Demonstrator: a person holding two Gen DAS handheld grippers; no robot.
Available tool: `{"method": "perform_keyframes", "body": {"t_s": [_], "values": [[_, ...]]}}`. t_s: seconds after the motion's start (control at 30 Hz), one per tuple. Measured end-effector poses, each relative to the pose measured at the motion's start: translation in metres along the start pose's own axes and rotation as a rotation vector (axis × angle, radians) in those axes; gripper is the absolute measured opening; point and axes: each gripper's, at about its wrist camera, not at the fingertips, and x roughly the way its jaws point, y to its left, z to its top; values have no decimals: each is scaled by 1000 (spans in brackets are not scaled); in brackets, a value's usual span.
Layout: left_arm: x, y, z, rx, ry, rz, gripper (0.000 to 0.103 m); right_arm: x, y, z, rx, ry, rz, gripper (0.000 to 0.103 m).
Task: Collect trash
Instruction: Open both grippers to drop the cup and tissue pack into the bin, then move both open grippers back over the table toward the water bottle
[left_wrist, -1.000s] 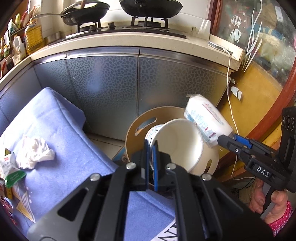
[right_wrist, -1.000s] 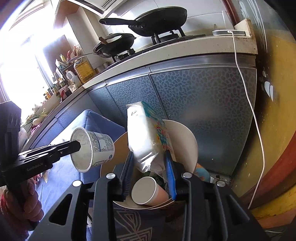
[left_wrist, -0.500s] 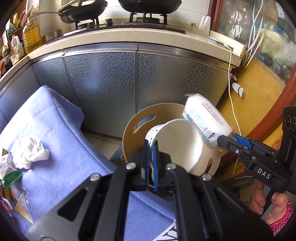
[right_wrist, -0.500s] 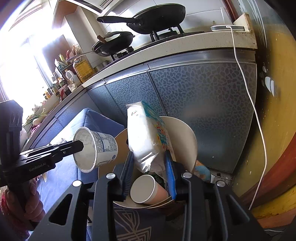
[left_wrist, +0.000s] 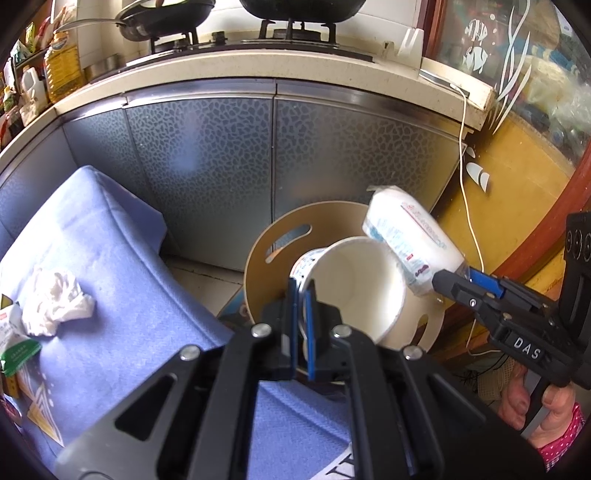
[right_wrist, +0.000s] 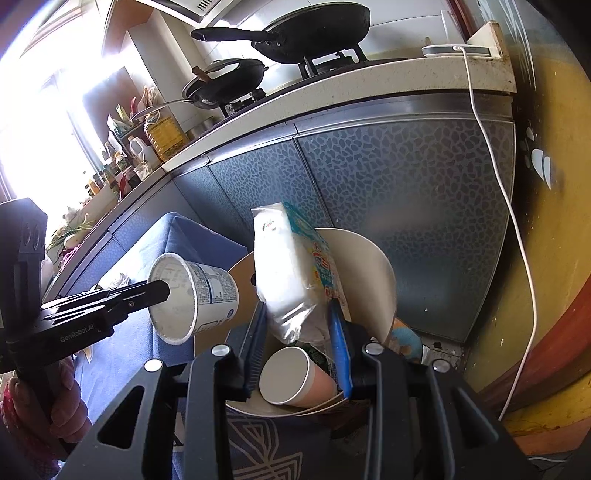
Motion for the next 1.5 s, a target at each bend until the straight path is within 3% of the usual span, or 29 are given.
{"method": "perform_keyframes", "body": {"t_s": [0.03, 0.1, 0.13, 0.17, 0.2, 0.4, 0.67, 0.87, 1.1, 1.3, 1.37, 1.5], "values": [[1, 0, 0, -1, 3, 3, 4, 1, -1, 0, 5, 0, -2, 34], [3, 1, 0, -4, 13, 10, 5, 2, -1, 0, 13, 1, 16, 44], [5, 1, 0, -10, 25, 11, 13, 2, -1, 0, 12, 2, 12, 48], [6, 2, 0, -19, 30, 14, 25, 2, 0, -1, 9, 2, 4, 60], [6, 4, 0, -27, 25, 21, 30, 2, 2, -1, 4, -4, -1, 67], [-5, 12, -4, -57, 0, 32, 33, -4, 6, 1, 3, -29, 11, 68], [-57, 36, -35, -121, -70, 61, 33, -5, 44, -5, -44, -8, 60, 68], [-113, 71, -87, -187, -119, 164, 33, -3, 94, -17, -86, 23, 126, 68], [-181, 135, -165, -333, -149, 343, 33, 10, 182, -42, -207, 83, 222, 68], [-235, 192, -237, -479, -173, 506, 33, 18, 271, -81, -337, 152, 314, 68], [-248, 207, -260, -522, -172, 550, 40, 20, 298, -98, -379, 171, 327, 68], [-268, 232, -301, -591, -166, 637, 40, 20, 342, -132, -457, 191, 364, 68]]}}
